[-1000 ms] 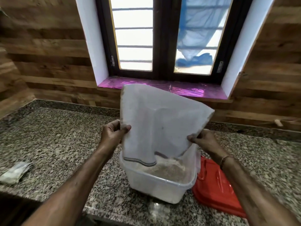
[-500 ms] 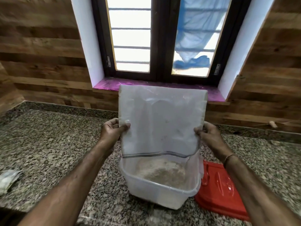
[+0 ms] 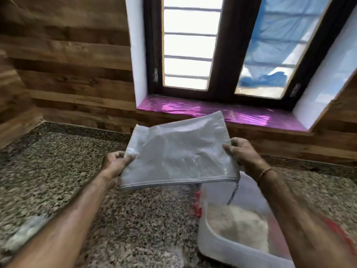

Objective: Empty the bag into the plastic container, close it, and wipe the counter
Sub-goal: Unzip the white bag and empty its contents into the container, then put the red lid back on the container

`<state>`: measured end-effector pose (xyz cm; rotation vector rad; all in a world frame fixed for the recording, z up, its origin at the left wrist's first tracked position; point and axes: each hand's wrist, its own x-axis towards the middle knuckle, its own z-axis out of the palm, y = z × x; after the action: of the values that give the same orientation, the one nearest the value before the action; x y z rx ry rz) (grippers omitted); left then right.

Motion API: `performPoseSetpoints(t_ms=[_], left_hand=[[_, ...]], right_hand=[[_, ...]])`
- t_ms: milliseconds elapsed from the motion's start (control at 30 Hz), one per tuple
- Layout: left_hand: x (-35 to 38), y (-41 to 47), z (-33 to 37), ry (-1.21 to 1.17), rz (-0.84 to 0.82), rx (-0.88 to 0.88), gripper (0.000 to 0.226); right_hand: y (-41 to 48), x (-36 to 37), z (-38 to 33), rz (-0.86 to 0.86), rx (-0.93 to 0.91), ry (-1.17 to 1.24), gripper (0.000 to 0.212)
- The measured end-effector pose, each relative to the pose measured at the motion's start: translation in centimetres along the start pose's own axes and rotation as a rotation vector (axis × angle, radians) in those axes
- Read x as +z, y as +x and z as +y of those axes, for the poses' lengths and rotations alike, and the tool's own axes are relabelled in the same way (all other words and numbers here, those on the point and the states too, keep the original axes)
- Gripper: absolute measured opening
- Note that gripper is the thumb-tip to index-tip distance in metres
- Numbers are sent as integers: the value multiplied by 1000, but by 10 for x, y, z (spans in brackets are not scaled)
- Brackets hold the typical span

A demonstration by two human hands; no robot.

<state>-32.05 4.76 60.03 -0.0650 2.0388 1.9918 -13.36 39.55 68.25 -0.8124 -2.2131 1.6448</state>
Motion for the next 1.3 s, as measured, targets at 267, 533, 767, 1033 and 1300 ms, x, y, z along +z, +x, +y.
performPoseSetpoints(t_ms=[267,533,767,1033,1300], left_hand=[[-150,56,-78,116,221,-144,26],[-206,67,-164,420,270,-268,36],[-199,59,-184,595,259,-274,35],[-189,44,-166,715,260,-213,34],[-127,43,-99,718,259,66,44]], right_hand=[[33,196,10,20,80,-295,13],[18,266,95,15,319,-582,30],[-7,280,149,36,415,-684,18],[-20,291,148,101,413,-732,14],[-26,286,79,205,43,-526,46]])
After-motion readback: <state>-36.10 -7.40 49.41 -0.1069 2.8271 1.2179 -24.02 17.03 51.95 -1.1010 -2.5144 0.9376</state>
